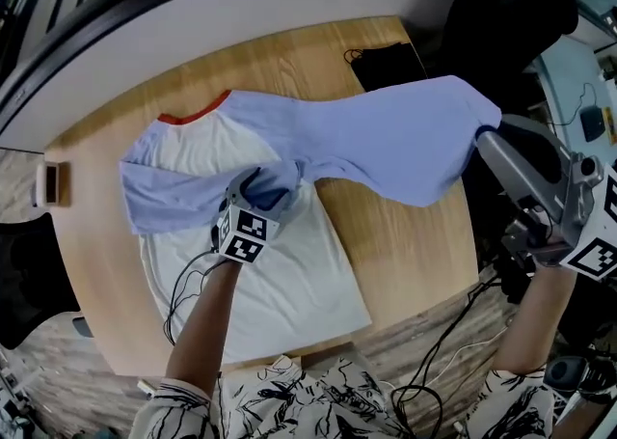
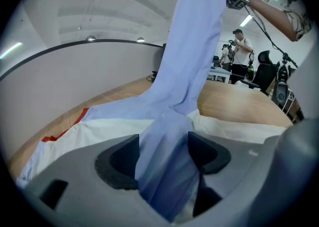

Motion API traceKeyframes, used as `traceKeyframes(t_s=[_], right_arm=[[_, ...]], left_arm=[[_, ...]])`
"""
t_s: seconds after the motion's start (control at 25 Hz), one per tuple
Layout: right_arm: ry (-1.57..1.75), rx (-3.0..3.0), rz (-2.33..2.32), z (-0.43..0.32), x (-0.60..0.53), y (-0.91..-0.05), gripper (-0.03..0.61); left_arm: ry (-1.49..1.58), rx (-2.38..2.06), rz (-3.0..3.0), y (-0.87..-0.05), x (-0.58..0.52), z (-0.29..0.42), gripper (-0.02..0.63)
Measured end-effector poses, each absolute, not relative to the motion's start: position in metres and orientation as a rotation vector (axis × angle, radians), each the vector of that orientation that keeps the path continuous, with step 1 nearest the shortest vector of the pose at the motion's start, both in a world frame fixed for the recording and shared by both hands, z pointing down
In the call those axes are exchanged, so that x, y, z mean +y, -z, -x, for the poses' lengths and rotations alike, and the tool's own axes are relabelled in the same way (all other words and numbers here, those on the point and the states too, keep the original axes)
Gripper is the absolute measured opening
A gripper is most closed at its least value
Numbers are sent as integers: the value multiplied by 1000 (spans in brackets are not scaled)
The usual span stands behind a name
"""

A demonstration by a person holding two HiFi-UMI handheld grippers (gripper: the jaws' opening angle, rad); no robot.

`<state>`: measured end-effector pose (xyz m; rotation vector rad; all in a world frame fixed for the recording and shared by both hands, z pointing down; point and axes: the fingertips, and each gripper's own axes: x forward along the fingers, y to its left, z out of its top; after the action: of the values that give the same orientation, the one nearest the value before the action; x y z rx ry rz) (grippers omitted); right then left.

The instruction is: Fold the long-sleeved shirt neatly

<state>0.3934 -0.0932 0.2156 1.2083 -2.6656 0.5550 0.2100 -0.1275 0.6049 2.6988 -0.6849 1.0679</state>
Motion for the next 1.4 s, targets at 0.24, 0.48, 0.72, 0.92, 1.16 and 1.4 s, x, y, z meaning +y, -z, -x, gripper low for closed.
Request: traceKeyframes(t_s=[0.24, 0.48, 0.72, 0.92, 1.16, 1.4], right_arm=[[-570, -2741, -1024, -314, -122, -193, 29], [-589, -2779, -854, -245, -140, -175, 29], [-646, -2750, -707, -175, -151, -208, 29], [-690, -2718, -619, -131, -161, -236, 29], [-642, -2623, -593, -68, -170, -302, 29], [-670, -2551, -527, -14, -169, -360, 29]], left_arm=[[-1060, -690, -2705, -605, -128, -212, 319], [-1037, -715, -2717, -592, -125, -212, 319], [-811, -892, -2712, -539, -117, -147, 318], [-632, -1017, -2729, -479, -113, -101, 319], [-575, -1090, -2694, -459, -118, -55, 319], [-571, -1164, -2642, -453, -117, -7, 321]])
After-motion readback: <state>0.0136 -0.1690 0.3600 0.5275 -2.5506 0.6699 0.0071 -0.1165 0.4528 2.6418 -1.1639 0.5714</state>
